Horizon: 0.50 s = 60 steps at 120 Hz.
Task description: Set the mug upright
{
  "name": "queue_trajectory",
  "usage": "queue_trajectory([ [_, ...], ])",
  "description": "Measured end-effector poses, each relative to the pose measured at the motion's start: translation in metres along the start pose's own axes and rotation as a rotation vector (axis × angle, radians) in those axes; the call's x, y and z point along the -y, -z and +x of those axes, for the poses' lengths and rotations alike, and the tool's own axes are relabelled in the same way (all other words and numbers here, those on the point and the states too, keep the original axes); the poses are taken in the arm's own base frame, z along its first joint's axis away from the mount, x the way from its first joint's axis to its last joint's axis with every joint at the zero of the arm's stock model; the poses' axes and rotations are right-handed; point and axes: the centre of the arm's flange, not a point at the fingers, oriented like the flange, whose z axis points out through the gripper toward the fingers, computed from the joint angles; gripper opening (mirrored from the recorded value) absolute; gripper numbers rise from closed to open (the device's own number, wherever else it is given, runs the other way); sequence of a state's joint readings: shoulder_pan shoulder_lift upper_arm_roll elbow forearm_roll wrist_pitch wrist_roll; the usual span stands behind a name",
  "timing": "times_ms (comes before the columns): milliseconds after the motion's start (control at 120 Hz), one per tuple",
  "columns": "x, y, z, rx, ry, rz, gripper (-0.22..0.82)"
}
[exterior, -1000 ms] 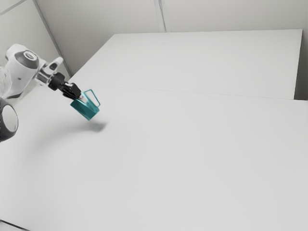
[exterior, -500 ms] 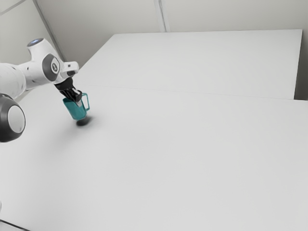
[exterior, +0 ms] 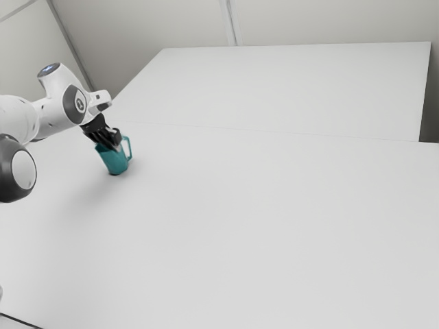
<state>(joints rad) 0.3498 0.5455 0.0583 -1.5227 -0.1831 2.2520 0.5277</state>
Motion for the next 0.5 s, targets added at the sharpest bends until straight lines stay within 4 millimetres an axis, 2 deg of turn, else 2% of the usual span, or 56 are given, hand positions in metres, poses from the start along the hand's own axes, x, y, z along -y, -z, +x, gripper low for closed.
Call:
queue_trajectory([
  [133, 0.0, 0.002, 0.001, -0.007, 0.012, 0.004, 0.32],
  [200, -0.003, 0.015, 0.007, -0.025, 0.01, 0.013, 0.4],
  [233, -0.007, 0.037, 0.018, -0.049, -0.006, 0.028, 0.43],
  [300, -0.019, 0.103, 0.042, -0.097, -0.05, 0.069, 0.47],
  [383, -0.048, 0.174, 0.048, -0.09, -0.095, 0.085, 0.52],
  [417, -0.062, 0.19, 0.045, -0.062, -0.108, 0.071, 0.53],
  [458, -0.083, 0.201, 0.04, -0.014, -0.126, 0.044, 0.54],
  [500, -0.116, 0.216, 0.031, 0.039, -0.152, 0.02, 0.55],
])
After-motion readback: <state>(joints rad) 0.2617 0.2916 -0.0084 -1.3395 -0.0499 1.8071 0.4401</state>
